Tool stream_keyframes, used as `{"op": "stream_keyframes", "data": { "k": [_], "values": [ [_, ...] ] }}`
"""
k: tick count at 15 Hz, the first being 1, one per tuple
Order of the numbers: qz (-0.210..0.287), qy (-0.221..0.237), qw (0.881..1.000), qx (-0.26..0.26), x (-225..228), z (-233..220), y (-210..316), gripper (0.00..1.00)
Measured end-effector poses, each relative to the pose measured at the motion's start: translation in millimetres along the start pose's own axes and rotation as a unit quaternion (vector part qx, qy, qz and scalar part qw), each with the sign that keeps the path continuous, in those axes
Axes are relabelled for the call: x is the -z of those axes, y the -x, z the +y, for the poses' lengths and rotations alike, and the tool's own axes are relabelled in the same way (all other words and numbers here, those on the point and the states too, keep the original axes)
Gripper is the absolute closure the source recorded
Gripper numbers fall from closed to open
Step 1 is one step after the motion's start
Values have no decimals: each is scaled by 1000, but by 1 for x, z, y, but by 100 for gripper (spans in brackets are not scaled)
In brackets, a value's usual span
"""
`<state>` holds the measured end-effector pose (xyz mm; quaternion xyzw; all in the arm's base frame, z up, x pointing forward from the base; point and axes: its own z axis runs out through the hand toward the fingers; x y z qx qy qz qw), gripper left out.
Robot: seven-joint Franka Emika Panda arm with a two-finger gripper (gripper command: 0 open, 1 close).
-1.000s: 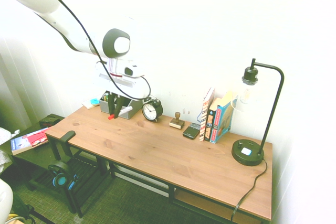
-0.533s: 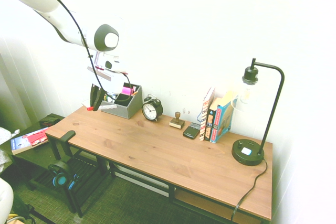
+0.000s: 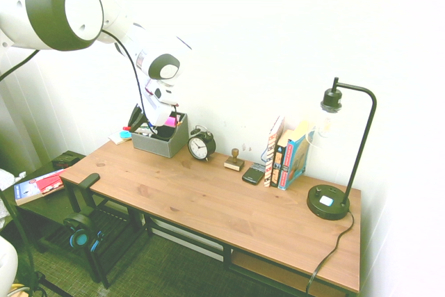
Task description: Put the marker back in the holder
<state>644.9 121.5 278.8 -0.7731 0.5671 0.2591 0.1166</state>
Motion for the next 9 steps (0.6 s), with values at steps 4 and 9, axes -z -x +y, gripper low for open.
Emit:
{"op": "stream_keyframes", "data": {
  "k": [4,9],
  "values": [
    [8,-12,1000,22,-5,-20,-15,100],
    [16,-16,1000,16,-15,-40,-47,0]
  ]
}}
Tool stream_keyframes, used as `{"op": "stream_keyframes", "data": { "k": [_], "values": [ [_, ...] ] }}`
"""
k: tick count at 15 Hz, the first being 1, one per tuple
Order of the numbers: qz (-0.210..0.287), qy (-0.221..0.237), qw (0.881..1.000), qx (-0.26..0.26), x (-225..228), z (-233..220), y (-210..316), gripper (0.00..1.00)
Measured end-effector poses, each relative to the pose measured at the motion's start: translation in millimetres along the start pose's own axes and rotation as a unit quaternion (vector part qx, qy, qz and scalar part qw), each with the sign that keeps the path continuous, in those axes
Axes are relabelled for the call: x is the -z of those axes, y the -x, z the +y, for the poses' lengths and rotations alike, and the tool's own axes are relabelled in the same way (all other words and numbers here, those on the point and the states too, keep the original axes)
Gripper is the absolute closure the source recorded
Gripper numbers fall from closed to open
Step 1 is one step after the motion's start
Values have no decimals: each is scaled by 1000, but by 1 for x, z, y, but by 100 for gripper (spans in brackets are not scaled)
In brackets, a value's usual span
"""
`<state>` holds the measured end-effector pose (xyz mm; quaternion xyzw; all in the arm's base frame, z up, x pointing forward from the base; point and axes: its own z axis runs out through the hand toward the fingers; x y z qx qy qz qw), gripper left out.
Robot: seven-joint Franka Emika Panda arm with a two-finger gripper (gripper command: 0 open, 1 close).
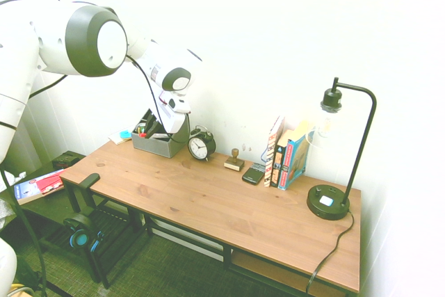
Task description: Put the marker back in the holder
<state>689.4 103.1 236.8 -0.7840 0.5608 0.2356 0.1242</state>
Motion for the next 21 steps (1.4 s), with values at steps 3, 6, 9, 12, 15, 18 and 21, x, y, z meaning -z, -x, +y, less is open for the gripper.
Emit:
{"op": "stream_keyframes", "data": {
  "k": [3,6,9,12,15,18,21],
  "values": [
    [-1,2,1000,2,2,-4,-3,0],
    [-2,3,1000,3,6,-5,-3,0],
    [1,-2,1000,4,10,-6,-3,0],
    [5,-10,1000,8,19,-9,-4,0],
    [70,-5,996,50,58,6,9,0],
    [160,11,984,80,124,51,20,0],
    [237,25,963,122,177,103,31,0]
  ]
}}
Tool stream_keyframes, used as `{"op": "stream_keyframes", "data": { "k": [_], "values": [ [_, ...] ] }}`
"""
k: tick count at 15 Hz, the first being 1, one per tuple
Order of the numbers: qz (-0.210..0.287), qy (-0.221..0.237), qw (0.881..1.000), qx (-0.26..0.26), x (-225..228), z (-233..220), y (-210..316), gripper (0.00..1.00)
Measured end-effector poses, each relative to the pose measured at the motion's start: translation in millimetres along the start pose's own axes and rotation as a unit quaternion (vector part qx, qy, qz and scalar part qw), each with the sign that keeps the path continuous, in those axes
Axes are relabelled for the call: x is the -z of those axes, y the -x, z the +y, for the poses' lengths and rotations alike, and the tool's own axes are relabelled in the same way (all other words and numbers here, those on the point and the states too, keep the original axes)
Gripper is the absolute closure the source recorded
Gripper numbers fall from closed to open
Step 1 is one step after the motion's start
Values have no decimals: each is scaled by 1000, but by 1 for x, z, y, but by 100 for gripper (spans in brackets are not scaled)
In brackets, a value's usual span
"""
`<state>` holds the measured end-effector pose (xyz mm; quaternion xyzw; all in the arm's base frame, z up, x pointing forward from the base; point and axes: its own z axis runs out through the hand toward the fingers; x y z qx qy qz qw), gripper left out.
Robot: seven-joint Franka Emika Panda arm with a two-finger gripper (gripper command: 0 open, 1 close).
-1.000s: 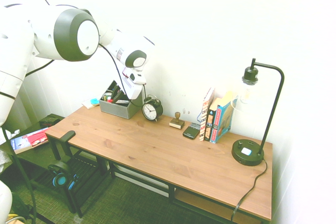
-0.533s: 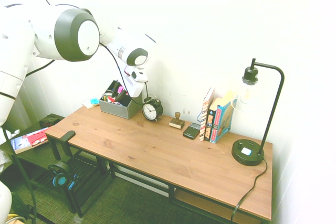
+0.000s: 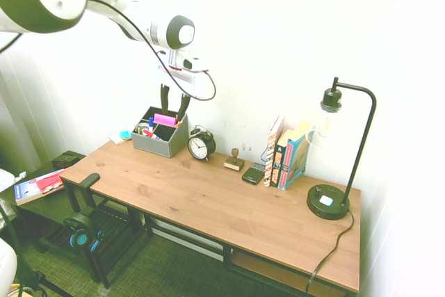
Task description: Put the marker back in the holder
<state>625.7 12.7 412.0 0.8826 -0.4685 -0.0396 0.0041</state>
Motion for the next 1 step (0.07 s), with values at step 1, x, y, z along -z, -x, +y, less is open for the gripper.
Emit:
{"op": "stream_keyframes", "data": {
  "k": [1],
  "values": [
    [25,-4,1000,14,16,14,5,0]
  ]
}}
